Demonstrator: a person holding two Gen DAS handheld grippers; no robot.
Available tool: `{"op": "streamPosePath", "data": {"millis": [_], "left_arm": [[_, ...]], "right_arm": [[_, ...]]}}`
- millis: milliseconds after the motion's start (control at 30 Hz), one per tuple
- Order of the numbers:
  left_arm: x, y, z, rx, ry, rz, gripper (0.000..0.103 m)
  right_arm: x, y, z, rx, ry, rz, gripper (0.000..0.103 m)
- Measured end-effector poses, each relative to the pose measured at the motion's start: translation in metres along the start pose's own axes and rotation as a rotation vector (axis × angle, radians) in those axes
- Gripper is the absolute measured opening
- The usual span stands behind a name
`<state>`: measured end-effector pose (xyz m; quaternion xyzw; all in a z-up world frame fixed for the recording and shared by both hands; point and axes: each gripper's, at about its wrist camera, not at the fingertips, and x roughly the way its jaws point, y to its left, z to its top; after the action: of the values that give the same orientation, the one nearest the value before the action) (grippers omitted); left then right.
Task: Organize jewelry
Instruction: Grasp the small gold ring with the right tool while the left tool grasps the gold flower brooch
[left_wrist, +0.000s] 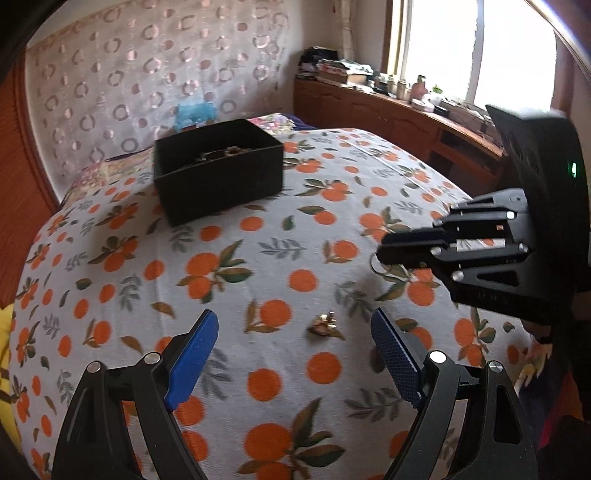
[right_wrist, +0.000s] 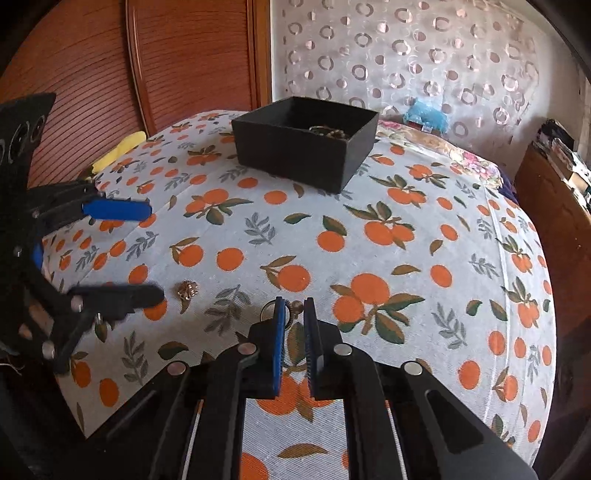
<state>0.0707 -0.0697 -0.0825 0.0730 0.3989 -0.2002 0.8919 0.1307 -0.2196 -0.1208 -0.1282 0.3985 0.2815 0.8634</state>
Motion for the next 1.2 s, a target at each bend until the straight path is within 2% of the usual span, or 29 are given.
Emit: {"op": "streamPosePath", "data": {"millis": [233, 300, 433, 500, 800, 1200], "left_arm": [[0.012, -0.014, 0.0, 0.045, 0.031, -0.017, 0.046], [0.015, -0.015, 0.0, 0.052, 0.04, -0.021, 0.033], [0.019, -0.017, -0.002, 0.064, 0.038, -0.016, 0.025], [0.019, -0.016, -0.001, 0.06, 0.039, -0.026, 0.014], [0.006, -0.002, 0.008, 0.023, -0.009, -0.007, 0.014], [-0.01, 0.04, 0.045, -0.035, -0.099, 0.058, 0.014]], "right_arm": [[-0.012, -0.005, 0.002, 0.012, -0.027, -0.006, 0.011], [-0.013, -0.007, 0.002, 0.017, -0.029, -0.008, 0.011], [-0.015, -0.009, 0.001, 0.023, -0.031, -0.009, 0.011], [-0.016, -0.009, 0.001, 0.027, -0.034, -0.008, 0.011], [-0.017, -0.007, 0.011, 0.017, -0.045, -0.006, 0.011], [-0.006, -0.01, 0.087, 0.0, -0.106, 0.012, 0.011]]}}
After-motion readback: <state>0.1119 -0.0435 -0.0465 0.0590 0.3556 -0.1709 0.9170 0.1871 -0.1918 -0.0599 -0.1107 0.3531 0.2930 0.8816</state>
